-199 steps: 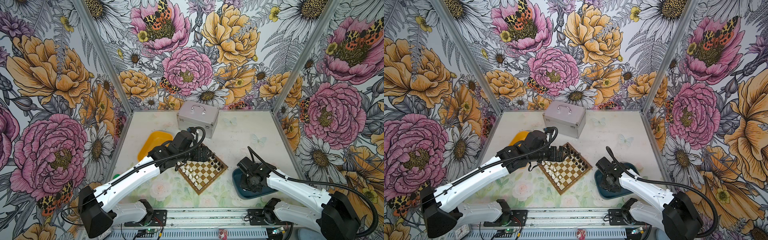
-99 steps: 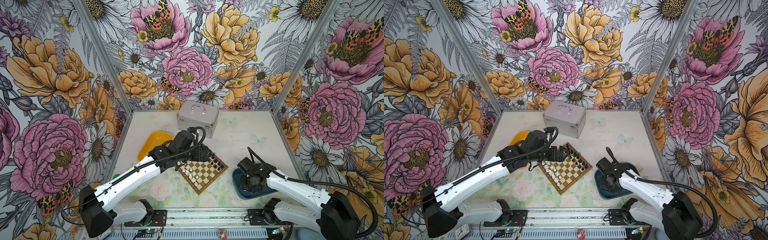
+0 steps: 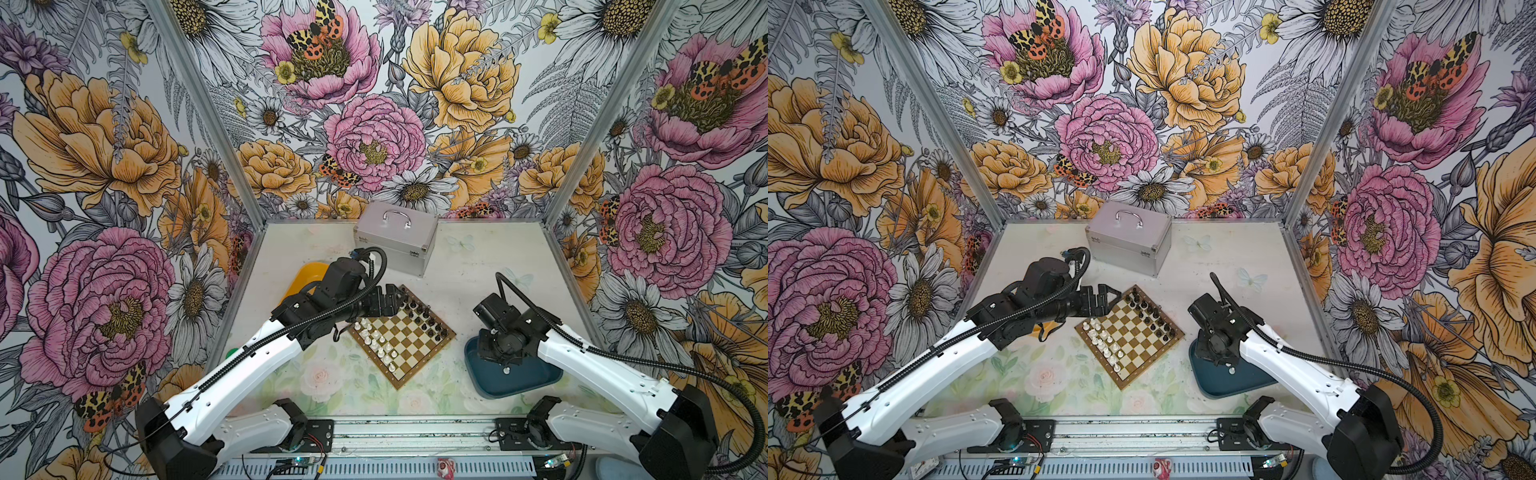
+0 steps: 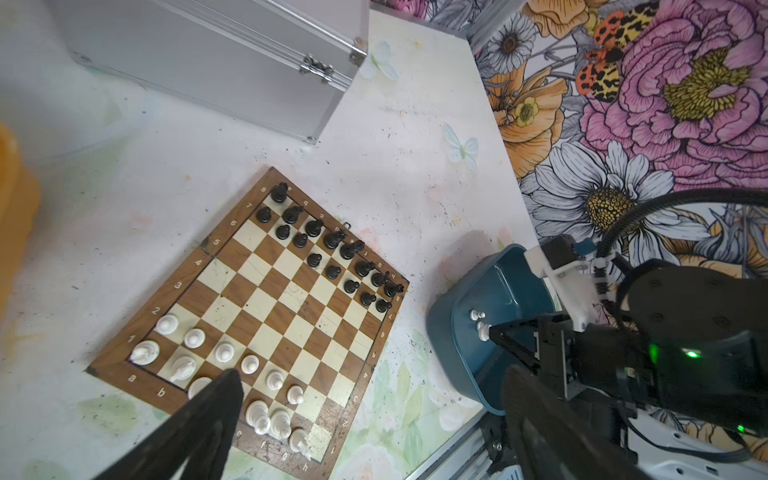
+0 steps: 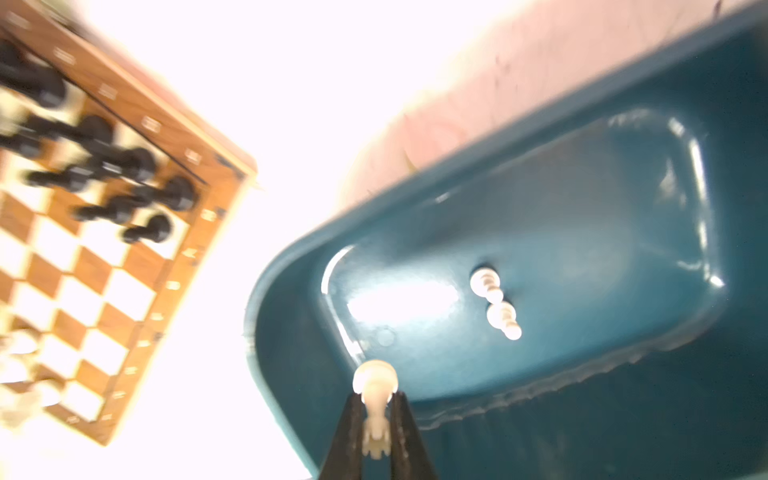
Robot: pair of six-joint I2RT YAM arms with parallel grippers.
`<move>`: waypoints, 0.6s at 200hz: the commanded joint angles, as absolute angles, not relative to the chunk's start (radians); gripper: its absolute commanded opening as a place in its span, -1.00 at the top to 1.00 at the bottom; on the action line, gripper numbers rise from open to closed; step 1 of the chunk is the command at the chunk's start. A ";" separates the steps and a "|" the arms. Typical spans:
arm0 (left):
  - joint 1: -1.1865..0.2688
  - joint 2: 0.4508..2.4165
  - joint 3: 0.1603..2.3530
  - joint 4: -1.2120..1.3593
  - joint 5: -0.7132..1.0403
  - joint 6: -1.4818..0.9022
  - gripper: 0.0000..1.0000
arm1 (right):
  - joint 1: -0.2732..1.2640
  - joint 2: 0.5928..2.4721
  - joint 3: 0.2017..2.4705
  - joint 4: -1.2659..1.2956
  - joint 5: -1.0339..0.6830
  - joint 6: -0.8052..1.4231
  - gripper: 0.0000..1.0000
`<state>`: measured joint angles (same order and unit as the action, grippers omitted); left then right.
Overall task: Set up the chess pieces on the board
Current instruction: 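Lift the white pawn and carry it over the board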
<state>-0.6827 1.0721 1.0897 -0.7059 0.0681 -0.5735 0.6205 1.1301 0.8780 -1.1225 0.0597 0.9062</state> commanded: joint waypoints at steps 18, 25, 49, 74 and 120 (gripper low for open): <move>-0.573 0.956 1.033 -0.769 0.073 -0.549 -0.98 | 0.642 1.205 1.034 -1.191 0.088 0.864 0.86; -0.555 0.935 1.023 -0.785 0.065 -0.547 -0.97 | 0.655 1.226 1.054 -1.192 0.088 0.864 0.86; -0.495 0.852 0.990 -0.824 0.078 -0.546 -0.98 | 0.723 1.315 1.138 -1.190 0.089 0.870 0.86; -0.456 0.772 0.960 -0.877 0.088 -0.543 -0.98 | 0.823 1.434 1.225 -1.190 0.087 0.880 0.86; -0.415 0.660 0.938 -0.967 0.104 -0.536 -0.98 | 0.977 1.625 1.354 -1.160 0.060 0.904 0.86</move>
<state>-0.4374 0.7017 0.9512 -0.9024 0.0746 -0.5659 0.9211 1.5612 1.2903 -1.1790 0.0727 0.8814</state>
